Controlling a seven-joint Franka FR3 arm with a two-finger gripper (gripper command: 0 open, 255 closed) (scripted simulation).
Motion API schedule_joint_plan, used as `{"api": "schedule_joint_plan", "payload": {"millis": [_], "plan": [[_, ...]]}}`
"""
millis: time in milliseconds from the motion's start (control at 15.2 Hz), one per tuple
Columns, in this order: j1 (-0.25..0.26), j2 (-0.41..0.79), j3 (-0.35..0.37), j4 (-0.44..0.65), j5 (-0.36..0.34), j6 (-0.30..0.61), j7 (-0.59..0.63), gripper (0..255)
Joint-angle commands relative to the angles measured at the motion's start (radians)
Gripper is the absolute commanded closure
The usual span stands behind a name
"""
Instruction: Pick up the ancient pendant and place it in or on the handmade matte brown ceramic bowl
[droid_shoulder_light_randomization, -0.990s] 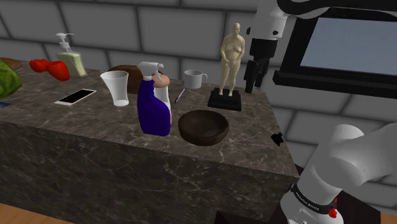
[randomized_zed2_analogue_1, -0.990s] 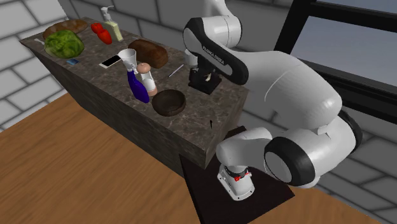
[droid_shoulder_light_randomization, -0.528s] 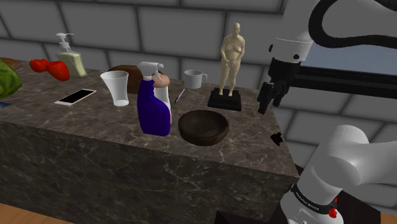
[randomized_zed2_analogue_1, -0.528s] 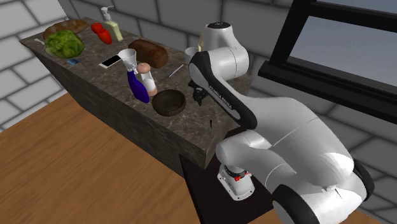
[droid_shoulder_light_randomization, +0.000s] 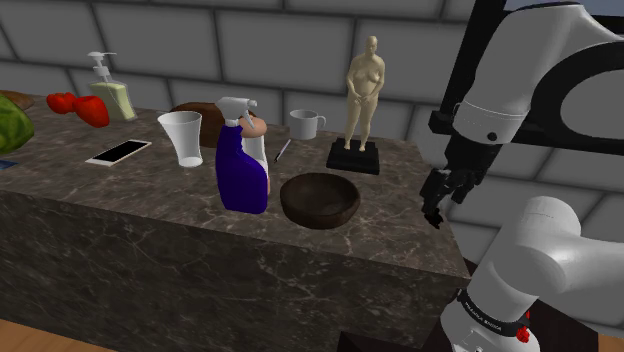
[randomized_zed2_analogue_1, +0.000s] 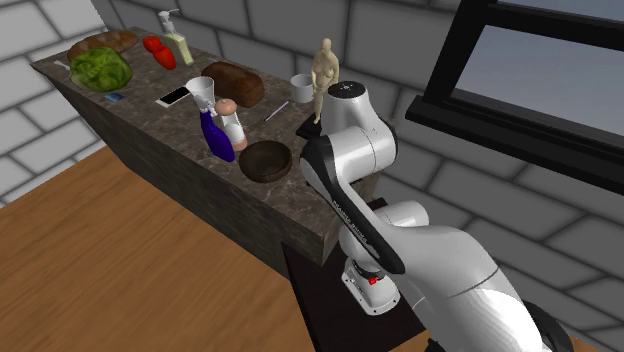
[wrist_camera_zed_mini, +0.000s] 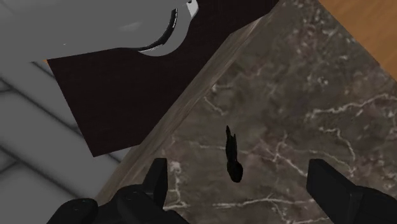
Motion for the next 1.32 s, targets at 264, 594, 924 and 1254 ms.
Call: {"api": "schedule_joint_plan", "payload": {"millis": [264,594,924,1254], "plan": [[0.019,-0.053,0.031,-0.101,0.029,0.047,0.008,0],[0.019,-0.053,0.031,-0.101,0.029,0.047,0.008,0],[0.019,-0.053,0.031,-0.1,0.029,0.047,0.008,255],[0.019,-0.053,0.031,-0.1,0.029,0.047,0.008,255]]}}
